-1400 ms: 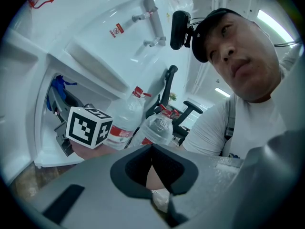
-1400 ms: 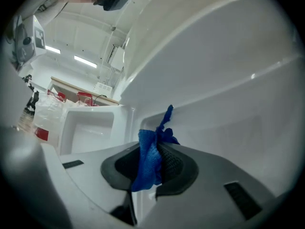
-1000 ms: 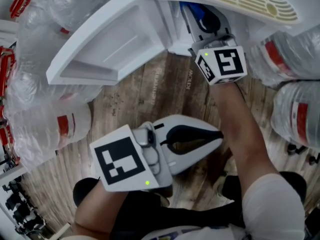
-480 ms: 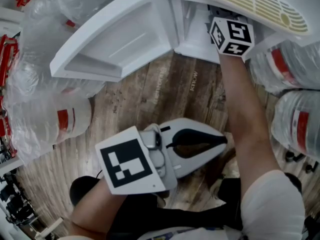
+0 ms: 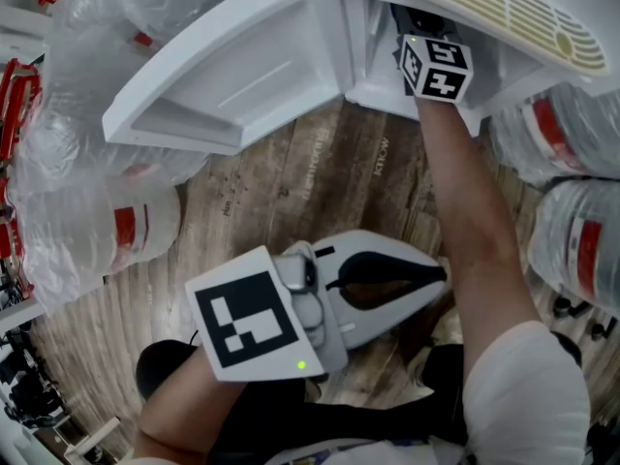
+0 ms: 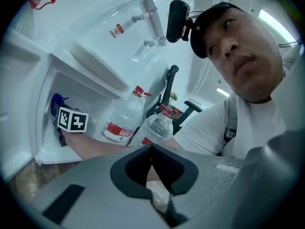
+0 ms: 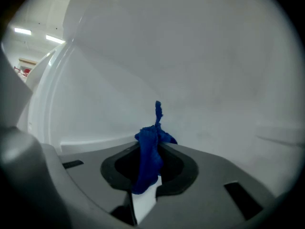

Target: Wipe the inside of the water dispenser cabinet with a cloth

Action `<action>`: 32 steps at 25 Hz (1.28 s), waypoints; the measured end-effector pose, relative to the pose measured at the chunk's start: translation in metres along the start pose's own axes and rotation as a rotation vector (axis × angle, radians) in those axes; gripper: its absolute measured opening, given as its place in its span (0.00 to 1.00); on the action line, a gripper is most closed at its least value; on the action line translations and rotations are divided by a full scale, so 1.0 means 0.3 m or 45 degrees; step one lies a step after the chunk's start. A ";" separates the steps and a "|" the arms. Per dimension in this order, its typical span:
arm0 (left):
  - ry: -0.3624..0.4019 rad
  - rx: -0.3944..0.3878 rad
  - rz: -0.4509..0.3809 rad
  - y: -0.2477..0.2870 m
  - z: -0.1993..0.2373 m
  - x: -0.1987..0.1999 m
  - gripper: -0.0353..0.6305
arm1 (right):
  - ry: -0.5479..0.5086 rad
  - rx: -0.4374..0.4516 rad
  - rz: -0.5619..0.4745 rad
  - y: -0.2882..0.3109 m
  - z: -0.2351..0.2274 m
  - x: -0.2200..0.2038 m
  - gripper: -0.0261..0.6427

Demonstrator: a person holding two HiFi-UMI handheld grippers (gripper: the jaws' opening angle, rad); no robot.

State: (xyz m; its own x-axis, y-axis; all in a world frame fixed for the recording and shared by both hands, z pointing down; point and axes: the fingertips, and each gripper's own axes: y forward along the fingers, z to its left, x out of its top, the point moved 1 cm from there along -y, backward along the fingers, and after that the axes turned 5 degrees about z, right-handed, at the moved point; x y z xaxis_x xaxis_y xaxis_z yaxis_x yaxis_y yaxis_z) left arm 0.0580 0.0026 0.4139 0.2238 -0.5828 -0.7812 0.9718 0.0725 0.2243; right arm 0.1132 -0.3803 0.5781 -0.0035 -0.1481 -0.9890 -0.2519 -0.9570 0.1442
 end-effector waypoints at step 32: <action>0.002 0.012 -0.002 -0.020 -0.007 -0.011 0.06 | -0.086 -0.154 -0.193 -0.116 -0.073 0.213 0.14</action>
State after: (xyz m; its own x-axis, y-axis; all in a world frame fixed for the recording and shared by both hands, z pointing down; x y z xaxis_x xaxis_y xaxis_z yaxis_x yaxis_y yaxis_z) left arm 0.0516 0.0057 0.4139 0.2222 -0.5817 -0.7824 0.9715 0.0640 0.2283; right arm 0.1430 -0.3618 0.5106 -0.0402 0.0128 -0.9991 -0.1360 -0.9907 -0.0072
